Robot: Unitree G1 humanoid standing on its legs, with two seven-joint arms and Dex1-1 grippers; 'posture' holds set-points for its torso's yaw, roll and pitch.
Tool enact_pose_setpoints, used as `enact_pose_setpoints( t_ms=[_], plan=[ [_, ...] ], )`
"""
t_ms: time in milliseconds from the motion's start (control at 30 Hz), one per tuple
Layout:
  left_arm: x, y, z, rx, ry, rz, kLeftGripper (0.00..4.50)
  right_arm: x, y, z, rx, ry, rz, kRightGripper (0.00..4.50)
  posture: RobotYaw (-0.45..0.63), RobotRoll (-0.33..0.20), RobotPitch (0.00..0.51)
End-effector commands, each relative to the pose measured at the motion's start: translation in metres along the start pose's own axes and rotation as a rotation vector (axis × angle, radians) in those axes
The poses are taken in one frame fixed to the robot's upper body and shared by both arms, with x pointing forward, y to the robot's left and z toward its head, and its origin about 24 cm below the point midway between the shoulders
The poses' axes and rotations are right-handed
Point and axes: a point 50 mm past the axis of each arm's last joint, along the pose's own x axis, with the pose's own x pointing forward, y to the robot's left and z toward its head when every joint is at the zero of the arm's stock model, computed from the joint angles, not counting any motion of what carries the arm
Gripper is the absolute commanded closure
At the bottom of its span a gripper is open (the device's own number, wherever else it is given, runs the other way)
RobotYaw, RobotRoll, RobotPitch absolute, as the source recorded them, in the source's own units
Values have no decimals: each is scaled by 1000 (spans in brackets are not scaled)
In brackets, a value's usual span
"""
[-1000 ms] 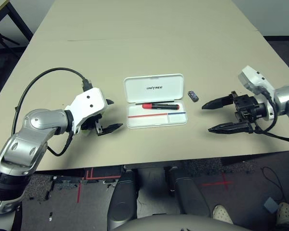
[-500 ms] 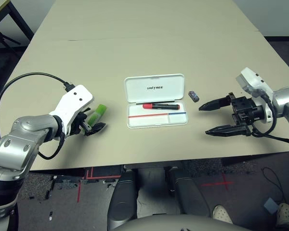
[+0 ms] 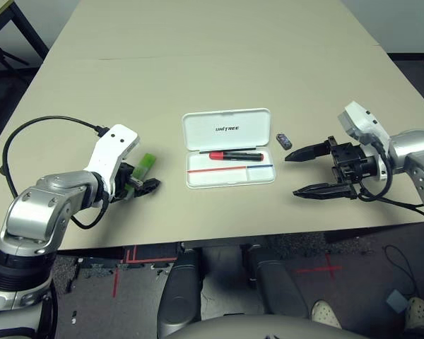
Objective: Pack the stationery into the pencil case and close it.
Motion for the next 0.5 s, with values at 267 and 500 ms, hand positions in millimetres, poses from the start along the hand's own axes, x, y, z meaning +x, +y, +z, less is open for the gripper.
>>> enact_pose_setpoints(
  t_ms=[267,500],
  plan=[
    [5,-1,-7,-46,58,-25,995,0,0,-2,-12,12,-15,0,29,0,208],
    [-4,-1,2,49,40,-71,3432,0,-1,-1,-18,11,-22,0,32,0,207]
  ],
)
